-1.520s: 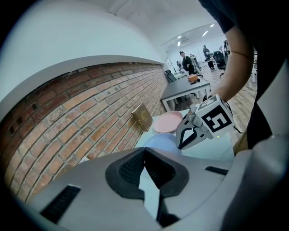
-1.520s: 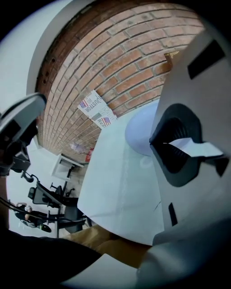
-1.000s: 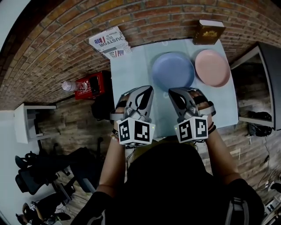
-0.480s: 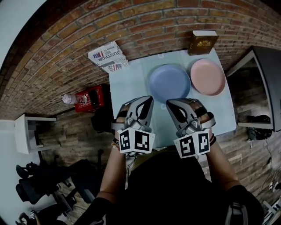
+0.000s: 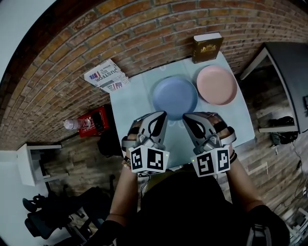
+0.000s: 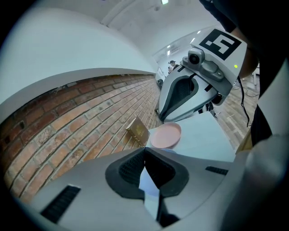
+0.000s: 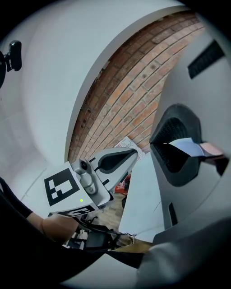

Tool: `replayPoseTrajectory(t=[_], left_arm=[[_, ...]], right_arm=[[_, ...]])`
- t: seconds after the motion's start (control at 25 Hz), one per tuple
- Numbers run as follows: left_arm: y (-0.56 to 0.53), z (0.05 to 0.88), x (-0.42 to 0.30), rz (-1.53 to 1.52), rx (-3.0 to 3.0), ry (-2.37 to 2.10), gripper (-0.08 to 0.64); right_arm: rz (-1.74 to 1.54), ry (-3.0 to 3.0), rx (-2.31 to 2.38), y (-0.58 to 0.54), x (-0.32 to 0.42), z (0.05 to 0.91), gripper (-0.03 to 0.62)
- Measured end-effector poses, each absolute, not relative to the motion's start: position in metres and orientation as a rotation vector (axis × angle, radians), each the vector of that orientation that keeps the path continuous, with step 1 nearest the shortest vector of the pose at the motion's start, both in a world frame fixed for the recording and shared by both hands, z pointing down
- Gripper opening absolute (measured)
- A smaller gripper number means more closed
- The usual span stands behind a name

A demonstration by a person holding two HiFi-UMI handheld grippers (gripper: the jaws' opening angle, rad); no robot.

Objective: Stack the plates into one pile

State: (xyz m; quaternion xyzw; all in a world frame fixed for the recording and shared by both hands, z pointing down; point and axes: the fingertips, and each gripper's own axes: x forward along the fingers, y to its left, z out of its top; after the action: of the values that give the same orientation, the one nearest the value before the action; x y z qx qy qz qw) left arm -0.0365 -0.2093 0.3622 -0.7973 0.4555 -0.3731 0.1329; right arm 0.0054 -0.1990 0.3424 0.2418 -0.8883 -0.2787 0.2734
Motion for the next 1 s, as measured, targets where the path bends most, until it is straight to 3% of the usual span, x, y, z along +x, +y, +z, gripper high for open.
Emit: replayPoseTrajectory(t=[1.0], left_arm=[[-0.264, 0.371, 0.077, -0.975, -2.405, 1.024, 0.021]], right_arm=[[-0.596, -2.194, 0.951, -0.24, 0.132, 0.356, 0.035]])
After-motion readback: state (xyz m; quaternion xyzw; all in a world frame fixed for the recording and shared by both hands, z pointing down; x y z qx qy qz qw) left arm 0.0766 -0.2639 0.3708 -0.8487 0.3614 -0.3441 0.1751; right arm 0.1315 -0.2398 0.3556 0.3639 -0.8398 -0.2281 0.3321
